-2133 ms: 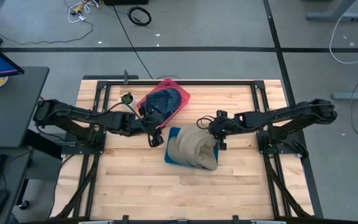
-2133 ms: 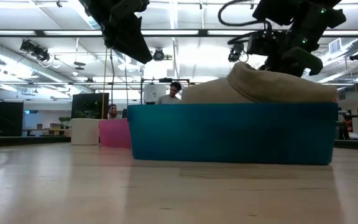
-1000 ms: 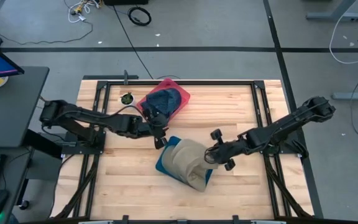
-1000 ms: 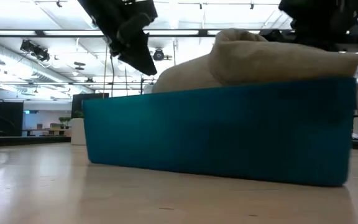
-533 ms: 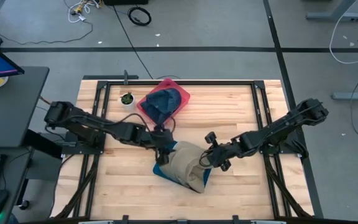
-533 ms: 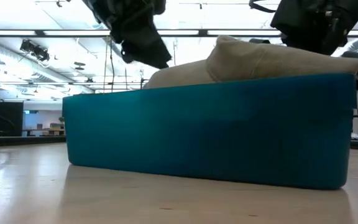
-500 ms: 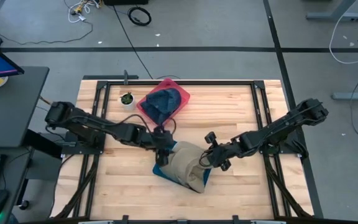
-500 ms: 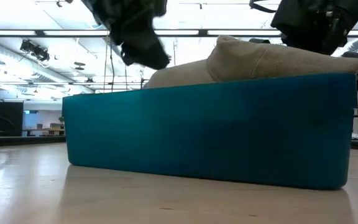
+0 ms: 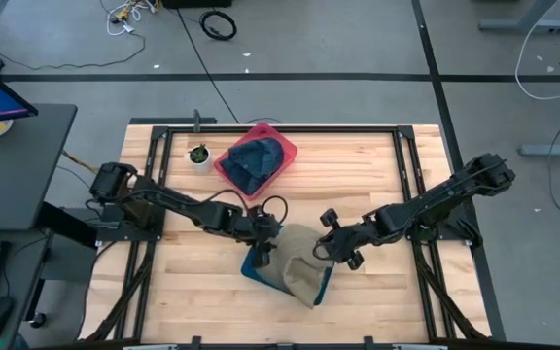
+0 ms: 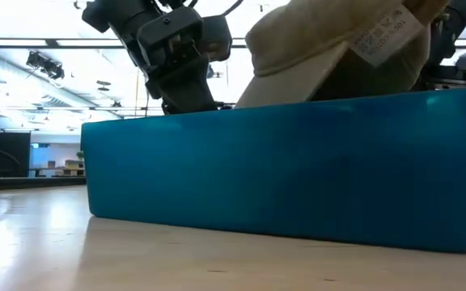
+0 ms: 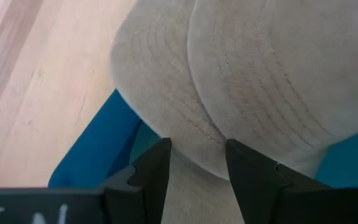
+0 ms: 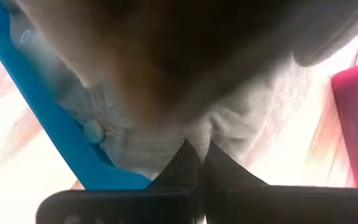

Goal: Pick & Place hat
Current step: Put the brown cap into the blue bin

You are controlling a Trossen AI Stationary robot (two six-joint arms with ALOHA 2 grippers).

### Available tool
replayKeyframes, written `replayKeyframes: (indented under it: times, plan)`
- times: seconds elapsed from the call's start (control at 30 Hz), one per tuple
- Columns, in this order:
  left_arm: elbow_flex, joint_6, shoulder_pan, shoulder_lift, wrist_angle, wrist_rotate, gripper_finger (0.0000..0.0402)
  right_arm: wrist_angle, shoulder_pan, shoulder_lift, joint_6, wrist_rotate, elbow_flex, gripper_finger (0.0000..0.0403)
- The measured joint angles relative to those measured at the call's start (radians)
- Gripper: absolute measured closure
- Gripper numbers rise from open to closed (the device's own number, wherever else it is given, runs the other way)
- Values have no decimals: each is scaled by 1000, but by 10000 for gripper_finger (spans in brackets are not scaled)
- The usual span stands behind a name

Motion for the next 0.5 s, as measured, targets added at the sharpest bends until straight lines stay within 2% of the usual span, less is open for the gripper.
replayKeyframes:
  times: [0.13, 0.3, 0.37, 0.5]
  plan:
    - [-1, 7, 10, -6, 1, 1, 237, 18, 4, -4, -30, 5, -1, 403]
    - [-1, 21, 9, -4, 4, -17, 237, -14, 28, -45, -70, 77, 35, 403]
    - [-2, 20, 11, -4, 1, -20, 237, 27, 39, -67, -58, 31, 52, 403]
    - [-2, 24, 14, 0, 17, -31, 237, 110, 46, -74, 35, -128, 61, 403]
